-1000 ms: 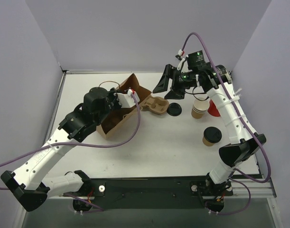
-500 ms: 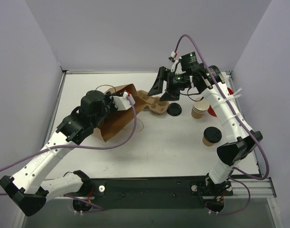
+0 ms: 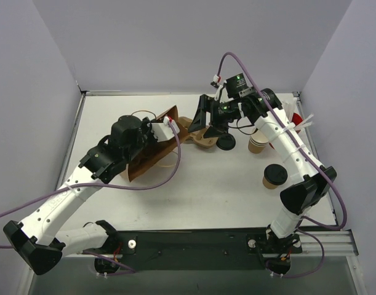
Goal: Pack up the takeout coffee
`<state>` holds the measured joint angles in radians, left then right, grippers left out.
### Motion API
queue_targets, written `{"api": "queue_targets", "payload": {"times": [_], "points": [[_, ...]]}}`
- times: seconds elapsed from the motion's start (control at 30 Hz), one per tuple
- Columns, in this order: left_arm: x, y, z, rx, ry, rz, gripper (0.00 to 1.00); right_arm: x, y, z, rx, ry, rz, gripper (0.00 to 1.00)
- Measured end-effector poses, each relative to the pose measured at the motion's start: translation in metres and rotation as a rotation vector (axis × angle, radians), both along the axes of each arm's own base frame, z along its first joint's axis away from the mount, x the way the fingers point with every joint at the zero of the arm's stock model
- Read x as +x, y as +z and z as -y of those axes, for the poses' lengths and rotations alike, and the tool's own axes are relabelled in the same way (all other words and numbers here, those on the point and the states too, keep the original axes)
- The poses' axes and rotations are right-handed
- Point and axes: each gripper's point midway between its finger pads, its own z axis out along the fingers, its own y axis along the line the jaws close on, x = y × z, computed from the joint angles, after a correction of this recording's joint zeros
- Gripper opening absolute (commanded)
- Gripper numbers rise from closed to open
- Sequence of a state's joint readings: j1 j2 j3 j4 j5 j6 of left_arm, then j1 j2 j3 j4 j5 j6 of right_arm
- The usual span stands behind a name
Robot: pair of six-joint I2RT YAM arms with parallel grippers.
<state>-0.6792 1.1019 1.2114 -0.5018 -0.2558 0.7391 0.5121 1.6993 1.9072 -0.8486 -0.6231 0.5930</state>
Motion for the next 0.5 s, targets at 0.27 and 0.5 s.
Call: {"api": "queue_targets", "payload": {"times": [0.27,0.5], "points": [[-0.01,-0.002,0.024,-0.041,-0.046,-0.024,0.0,0.0,-0.004,0.0,-0.012,0.01,-0.008,0.63],[-0.017,-0.003,0.031,-0.074,-0.044,-0.04,0.0,-0.005,-0.028,0.002,-0.084,0.036,-0.059,0.59]]}}
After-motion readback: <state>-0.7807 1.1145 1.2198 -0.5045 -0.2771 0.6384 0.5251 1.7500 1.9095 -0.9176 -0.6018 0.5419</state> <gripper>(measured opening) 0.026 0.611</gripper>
